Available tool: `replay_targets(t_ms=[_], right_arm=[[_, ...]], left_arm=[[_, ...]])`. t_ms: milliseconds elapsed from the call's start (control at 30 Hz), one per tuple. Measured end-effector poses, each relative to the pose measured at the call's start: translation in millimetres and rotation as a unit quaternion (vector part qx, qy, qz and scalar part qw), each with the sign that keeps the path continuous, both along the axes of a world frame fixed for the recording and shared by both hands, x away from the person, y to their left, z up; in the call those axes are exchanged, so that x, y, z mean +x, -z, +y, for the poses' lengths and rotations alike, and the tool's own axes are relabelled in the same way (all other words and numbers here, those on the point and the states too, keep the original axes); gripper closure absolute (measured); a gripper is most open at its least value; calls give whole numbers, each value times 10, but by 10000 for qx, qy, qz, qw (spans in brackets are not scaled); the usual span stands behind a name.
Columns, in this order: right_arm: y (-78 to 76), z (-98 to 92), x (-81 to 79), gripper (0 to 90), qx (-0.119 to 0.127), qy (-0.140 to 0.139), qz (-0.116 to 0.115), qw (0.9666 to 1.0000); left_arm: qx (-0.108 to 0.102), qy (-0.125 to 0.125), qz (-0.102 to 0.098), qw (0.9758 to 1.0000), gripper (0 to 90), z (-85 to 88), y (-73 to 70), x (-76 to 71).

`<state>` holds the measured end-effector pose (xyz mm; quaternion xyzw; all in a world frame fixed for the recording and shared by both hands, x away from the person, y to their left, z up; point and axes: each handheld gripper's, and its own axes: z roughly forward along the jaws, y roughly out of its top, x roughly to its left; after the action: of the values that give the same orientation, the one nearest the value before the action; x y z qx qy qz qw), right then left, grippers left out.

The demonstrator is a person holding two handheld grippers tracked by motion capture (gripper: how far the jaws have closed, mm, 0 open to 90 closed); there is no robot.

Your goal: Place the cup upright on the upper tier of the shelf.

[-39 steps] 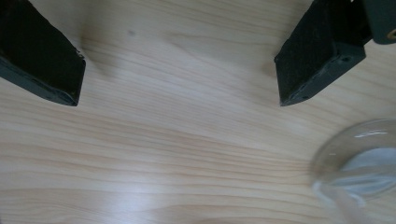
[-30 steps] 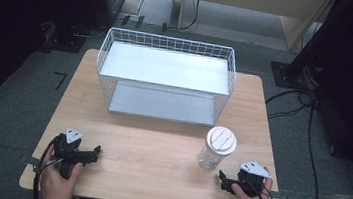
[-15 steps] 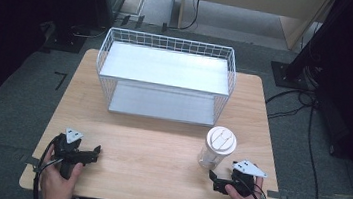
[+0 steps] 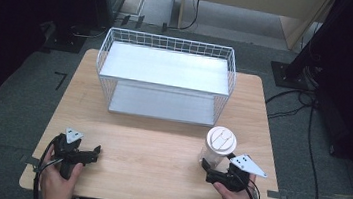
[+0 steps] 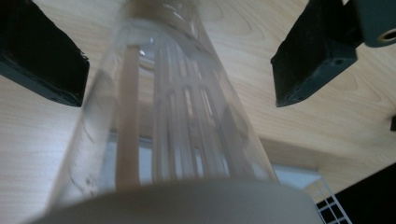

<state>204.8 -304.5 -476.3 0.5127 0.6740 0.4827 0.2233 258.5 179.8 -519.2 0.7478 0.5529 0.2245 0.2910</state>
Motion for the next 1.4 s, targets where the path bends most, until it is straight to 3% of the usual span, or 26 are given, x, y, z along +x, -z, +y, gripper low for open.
replay_targets(t_ms=[100,133,500,933,1167,1400], right_arm=[[-16,39,25,87,0,216,-117,9997],[-27,50,42,137,12,387,-246,9989],[-69,185,83,135,-19,777,-764,9940],[-149,252,81,145,-63,899,-1082,9900],[-294,298,64,151,168,944,-1298,9869],[-435,372,124,151,240,944,-1486,9841]], left_arm=[[-1,1,1,10000,0,0,0,0],[0,1,2,10000,0,0,0,0],[-1,1,1,10000,0,0,0,0],[1,1,1,10000,0,0,0,0],[0,1,0,10000,0,0,0,0],[0,1,1,10000,0,0,0,0]])
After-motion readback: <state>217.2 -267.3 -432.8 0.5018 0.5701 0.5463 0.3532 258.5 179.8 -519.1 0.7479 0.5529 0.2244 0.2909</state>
